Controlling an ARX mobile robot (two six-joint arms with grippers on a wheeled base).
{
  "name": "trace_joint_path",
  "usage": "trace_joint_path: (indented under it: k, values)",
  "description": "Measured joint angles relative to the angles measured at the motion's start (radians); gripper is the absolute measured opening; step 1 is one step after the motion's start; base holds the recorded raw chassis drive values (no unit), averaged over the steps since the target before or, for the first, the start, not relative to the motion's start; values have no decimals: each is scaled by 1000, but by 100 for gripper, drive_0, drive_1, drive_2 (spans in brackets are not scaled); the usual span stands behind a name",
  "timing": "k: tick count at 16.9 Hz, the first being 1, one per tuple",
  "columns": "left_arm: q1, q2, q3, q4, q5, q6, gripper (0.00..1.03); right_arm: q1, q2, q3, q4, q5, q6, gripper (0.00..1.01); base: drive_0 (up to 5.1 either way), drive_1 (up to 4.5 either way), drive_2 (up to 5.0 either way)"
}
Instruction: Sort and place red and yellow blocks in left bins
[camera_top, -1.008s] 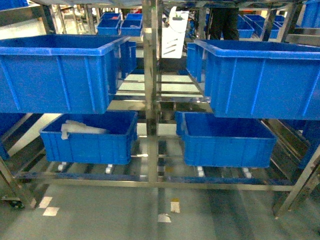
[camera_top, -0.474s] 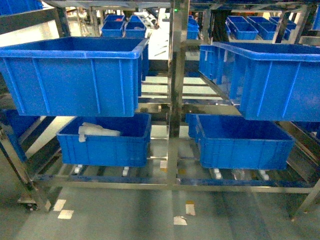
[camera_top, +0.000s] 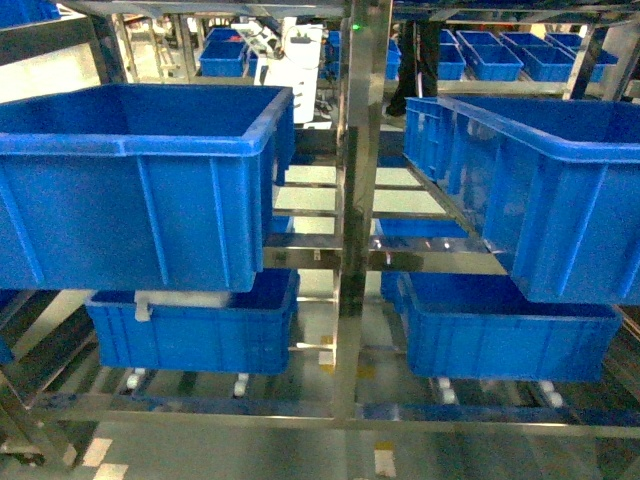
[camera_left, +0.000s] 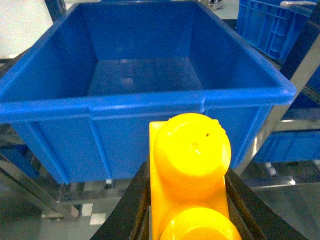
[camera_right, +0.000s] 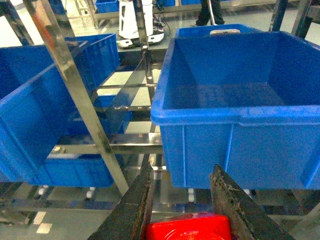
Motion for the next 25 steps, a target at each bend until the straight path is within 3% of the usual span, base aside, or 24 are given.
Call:
trace_joint_path:
  k: [5,11,19,25]
  values:
    - [1,0,0,6,0,0,29,0,2,0,3,0,0,28,-3,345,-352]
    - [0,6,0,1,1,0,29,0,7,1,0,-1,0,28,0,0,0]
    - [0,5,0,0,1,0,29,-3,241,201,49,34,-43,28,0,0,0]
    - [0,5,0,1,1,0,29,-41,413,338,11,14,-60,28,0,0,0]
